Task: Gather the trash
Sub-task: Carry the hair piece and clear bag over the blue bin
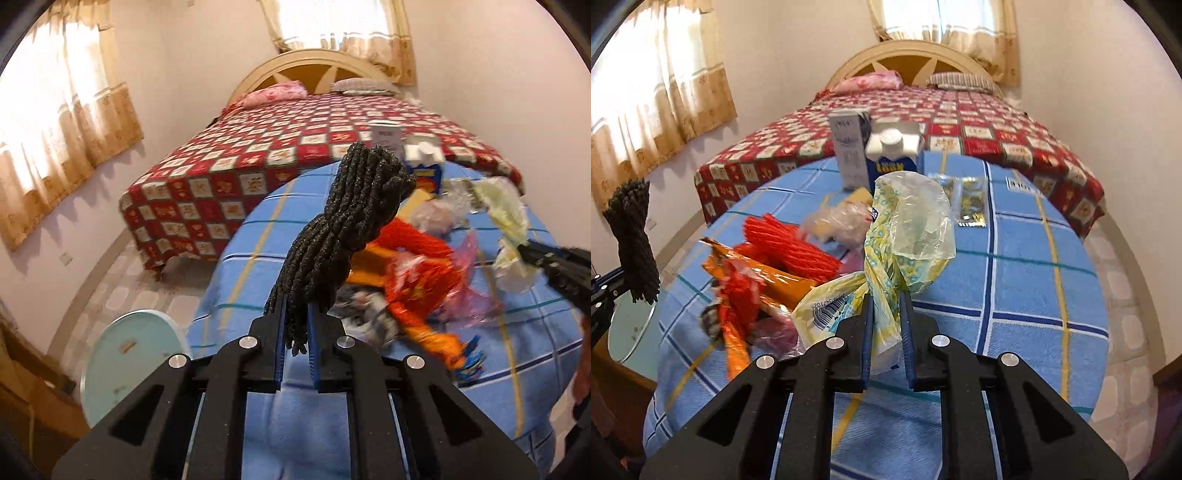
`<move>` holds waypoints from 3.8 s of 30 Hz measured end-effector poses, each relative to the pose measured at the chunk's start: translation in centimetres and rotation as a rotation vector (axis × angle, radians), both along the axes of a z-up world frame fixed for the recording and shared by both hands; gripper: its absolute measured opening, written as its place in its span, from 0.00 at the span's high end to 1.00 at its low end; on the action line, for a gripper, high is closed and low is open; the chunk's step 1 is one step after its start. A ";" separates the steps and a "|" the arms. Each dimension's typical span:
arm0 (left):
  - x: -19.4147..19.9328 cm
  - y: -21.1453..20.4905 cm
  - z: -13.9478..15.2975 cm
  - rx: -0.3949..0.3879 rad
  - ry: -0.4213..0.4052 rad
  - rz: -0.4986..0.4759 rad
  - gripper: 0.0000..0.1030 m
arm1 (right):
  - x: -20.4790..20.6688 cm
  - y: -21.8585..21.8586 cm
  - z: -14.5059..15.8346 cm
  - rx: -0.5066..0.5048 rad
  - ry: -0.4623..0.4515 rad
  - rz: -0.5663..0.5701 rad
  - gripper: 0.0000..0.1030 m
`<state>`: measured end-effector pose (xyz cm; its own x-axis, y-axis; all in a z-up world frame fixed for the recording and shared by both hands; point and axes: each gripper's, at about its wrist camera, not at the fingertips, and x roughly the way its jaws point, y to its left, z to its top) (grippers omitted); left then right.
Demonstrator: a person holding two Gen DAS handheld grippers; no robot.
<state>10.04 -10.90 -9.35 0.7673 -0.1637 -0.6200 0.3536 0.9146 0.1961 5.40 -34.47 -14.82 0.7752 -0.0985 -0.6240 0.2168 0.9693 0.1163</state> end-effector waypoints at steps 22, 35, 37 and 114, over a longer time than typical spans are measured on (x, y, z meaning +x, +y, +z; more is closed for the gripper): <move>0.2 10.8 -0.4 0.070 0.013 0.211 0.90 | 1.6 9.5 3.8 -0.080 -0.075 0.186 0.86; 0.4 14.6 -0.6 0.090 0.023 0.285 0.90 | 2.7 13.6 4.1 -0.110 -0.086 0.261 0.86; 0.3 15.1 -0.7 0.093 0.025 0.298 0.90 | 2.8 14.3 4.1 -0.114 -0.088 0.277 0.86; 2.6 25.6 -2.8 0.125 0.093 0.552 0.90 | 8.8 33.1 1.8 -0.229 -0.037 0.659 0.86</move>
<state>12.66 14.70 -12.20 0.6596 0.3246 -0.6779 -0.1484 0.9404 0.3059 14.16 -1.40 -13.04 0.7390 0.2742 -0.6154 -0.4254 0.8982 -0.1106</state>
